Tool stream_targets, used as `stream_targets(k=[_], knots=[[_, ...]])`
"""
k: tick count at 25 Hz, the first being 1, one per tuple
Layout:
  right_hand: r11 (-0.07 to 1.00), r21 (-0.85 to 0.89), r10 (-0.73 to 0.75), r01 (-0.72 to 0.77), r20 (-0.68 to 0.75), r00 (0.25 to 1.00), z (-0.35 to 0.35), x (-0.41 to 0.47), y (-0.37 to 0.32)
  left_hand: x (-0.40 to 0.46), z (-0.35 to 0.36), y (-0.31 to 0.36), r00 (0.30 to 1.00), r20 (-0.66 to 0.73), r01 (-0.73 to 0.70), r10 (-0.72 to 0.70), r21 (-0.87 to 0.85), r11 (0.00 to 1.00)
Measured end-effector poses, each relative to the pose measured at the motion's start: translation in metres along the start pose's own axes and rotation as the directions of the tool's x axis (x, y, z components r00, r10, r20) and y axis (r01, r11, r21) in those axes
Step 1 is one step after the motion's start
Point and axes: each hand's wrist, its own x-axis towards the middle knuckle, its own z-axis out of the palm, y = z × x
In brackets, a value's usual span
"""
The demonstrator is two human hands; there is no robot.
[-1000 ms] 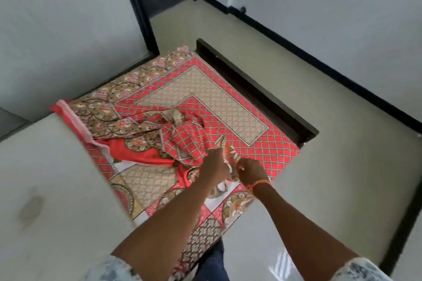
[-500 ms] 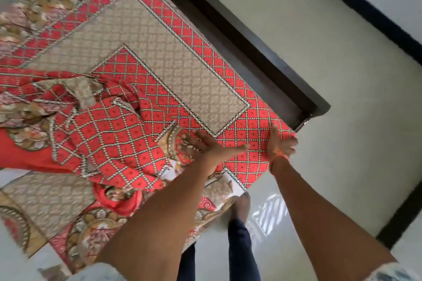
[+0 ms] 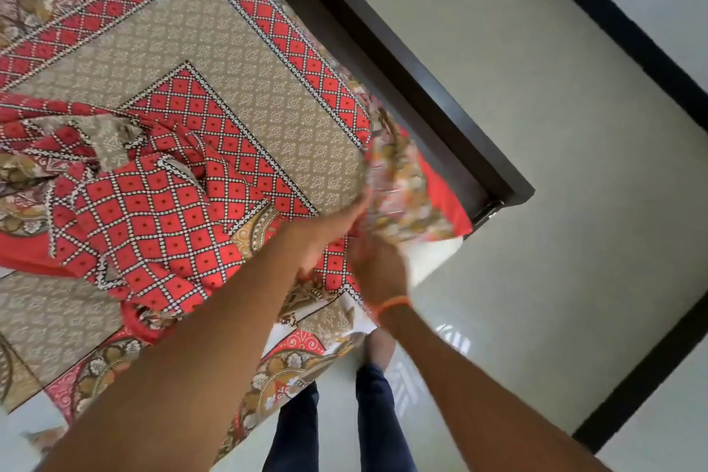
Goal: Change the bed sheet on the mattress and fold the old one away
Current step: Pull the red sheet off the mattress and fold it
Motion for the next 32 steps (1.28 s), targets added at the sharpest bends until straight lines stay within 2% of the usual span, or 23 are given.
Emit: stream_targets(k=[1,2,4,5,6,7,8,10,11,13,15,16,17,19,20,21,22,23,24,26,28,31,32], knots=[[0.99,-0.014,-0.134,0.137,0.133,0.982,0.022,-0.018,-0.032,-0.011,-0.01,0.004,0.997,-0.042,-0.058,0.061,0.054,0.997],[0.979,-0.007,-0.195,0.202,0.234,0.952,0.037,-0.033,-0.063,-0.015,-0.022,0.002,0.979,-0.16,-0.093,0.126,0.198,0.976],[0.954,-0.049,-0.257,0.297,0.378,0.889,0.049,-0.042,-0.104,-0.018,-0.05,-0.009,0.863,-0.422,-0.032,0.277,0.503,0.864],[0.932,-0.032,-0.312,0.362,0.442,0.841,0.048,-0.037,-0.109,-0.018,-0.062,-0.019,0.809,-0.5,0.031,0.309,0.561,0.827],[0.905,0.027,-0.385,0.424,0.475,0.791,0.045,-0.032,-0.112,-0.022,-0.075,-0.032,0.779,-0.544,0.072,0.312,0.572,0.817],[0.899,0.105,-0.423,0.425,0.458,0.782,0.041,-0.029,-0.113,-0.029,-0.091,-0.047,0.757,-0.565,0.089,0.329,0.587,0.804],[0.907,0.167,-0.422,0.387,0.37,0.828,0.038,-0.027,-0.113,-0.04,-0.107,-0.064,0.735,-0.59,0.112,0.334,0.591,0.799],[0.949,0.191,-0.282,0.251,0.155,0.947,0.038,-0.02,-0.113,-0.065,-0.141,-0.112,0.664,-0.68,0.172,0.312,0.544,0.821],[0.976,0.148,-0.178,0.161,0.105,0.979,0.042,-0.013,-0.122,-0.084,-0.162,-0.143,0.609,-0.747,0.215,0.267,0.48,0.851],[0.998,0.059,0.013,-0.021,0.122,0.992,0.048,0.003,-0.133,-0.103,-0.19,-0.189,0.529,-0.835,0.234,0.153,0.316,0.919],[0.995,0.096,0.011,-0.03,0.193,0.981,0.068,0.013,-0.167,-0.117,-0.225,-0.207,0.482,-0.876,0.189,0.021,0.128,0.974],[0.995,0.092,-0.045,0.026,0.207,0.977,0.077,0.016,-0.189,-0.116,-0.241,-0.202,0.474,-0.88,0.163,-0.045,0.038,0.986],[0.993,0.066,-0.114,0.102,0.211,0.971,0.085,0.018,-0.211,-0.118,-0.255,-0.191,0.492,-0.866,0.157,-0.089,-0.012,0.988],[0.979,0.008,-0.199,0.202,0.188,0.962,0.098,0.036,-0.251,-0.11,-0.283,-0.157,0.636,-0.77,0.073,-0.054,-0.01,0.997],[0.979,-0.012,-0.197,0.201,0.154,0.968,0.097,0.049,-0.269,-0.103,-0.294,-0.134,0.748,-0.664,-0.042,0.011,-0.031,0.999],[0.982,-0.034,-0.182,0.188,0.132,0.974,0.093,0.068,-0.283,-0.094,-0.302,-0.11,0.829,-0.55,-0.179,0.104,-0.084,0.98],[0.972,-0.099,-0.197,0.211,0.137,0.971,0.091,0.091,-0.297,-0.081,-0.312,-0.089,0.858,-0.481,-0.27,0.179,-0.128,0.954],[0.959,-0.169,-0.205,0.228,0.142,0.968,0.09,0.117,-0.308,-0.069,-0.322,-0.069,0.859,-0.471,-0.282,0.2,-0.111,0.953],[0.943,-0.225,-0.224,0.245,0.116,0.968,0.085,0.148,-0.315,-0.059,-0.332,-0.052,0.85,-0.5,-0.208,0.167,-0.028,0.978],[0.958,-0.218,-0.184,0.185,0.024,0.983,0.081,0.213,-0.336,-0.028,-0.356,-0.037,0.815,-0.565,-0.048,0.132,0.16,0.986],[0.928,-0.33,-0.181,0.174,0.01,0.983,0.084,0.273,-0.364,0.01,-0.376,-0.037,0.803,-0.584,0.002,0.12,0.204,0.979],[0.918,-0.379,-0.206,0.115,-0.21,0.956,0.087,0.349,-0.397,0.06,-0.383,-0.04,0.813,-0.57,0.004,0.121,0.214,0.977],[0.921,-0.373,-0.199,0.108,-0.215,0.956,0.091,0.375,-0.406,0.074,-0.384,-0.041,0.819,-0.56,0.002,0.122,0.217,0.976]])
